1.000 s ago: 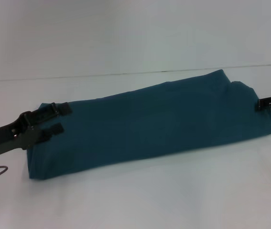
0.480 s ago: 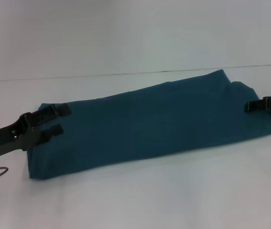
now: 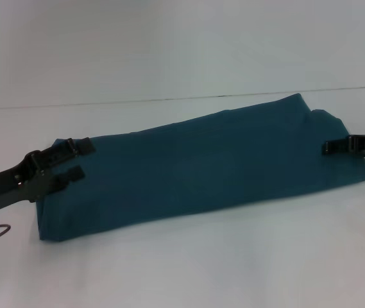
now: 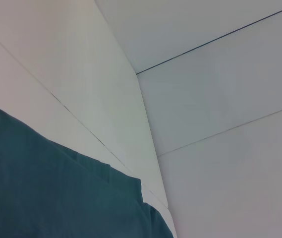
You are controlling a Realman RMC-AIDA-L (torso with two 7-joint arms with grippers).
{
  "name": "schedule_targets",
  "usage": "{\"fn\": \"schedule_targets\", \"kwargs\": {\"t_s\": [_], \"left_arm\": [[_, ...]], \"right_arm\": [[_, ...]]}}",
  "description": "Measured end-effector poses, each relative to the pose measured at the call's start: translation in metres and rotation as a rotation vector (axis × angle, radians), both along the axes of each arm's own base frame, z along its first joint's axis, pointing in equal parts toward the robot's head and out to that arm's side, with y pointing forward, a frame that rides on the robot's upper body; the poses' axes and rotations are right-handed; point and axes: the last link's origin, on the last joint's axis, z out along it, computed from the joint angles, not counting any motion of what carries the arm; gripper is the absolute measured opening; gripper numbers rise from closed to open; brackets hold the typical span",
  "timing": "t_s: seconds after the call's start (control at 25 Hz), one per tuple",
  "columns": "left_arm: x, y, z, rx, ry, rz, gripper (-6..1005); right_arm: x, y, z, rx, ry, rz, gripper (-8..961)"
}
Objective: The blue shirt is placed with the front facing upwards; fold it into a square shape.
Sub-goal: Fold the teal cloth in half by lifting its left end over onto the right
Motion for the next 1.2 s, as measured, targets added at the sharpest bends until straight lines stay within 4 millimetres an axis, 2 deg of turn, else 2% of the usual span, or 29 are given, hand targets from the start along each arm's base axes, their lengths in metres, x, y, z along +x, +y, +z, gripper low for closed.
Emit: {"fn": "schedule_targets", "kwargs": {"t_s": [0.24,0.48,0.68,0.8,1.0,1.2], "left_arm": [[0.001,0.001,0.000,0.002,-0.002,-0.003,913],[0.000,0.000,0.002,0.016,-0.016,0.002,912],[0.002,0.002,0.003,0.019,-0.018,-0.003,912],[0.003,0.002,0.003,0.021,-0.020,-0.004,912],[0.003,0.002,0.002,0.022,-0.030,-0.002,912],[0.003,0.002,0.002,0.021,-0.032,-0.001,912]], "right_arm": [[-0.008,0.002,-0.010,-0.006,0.111,0.046,901],[-0.017,-0.001,-0.010,-0.032,0.232,0.076,900],[-0.013,-0.007,-0.007,-0.061,0.250,0.049,899],[-0.006,-0.012,-0.001,-0.074,0.233,0.016,899],[0.005,-0.017,0.019,-0.052,0.186,0.001,898],[0.005,-0.019,0.030,-0.027,0.180,0.021,897]]}}
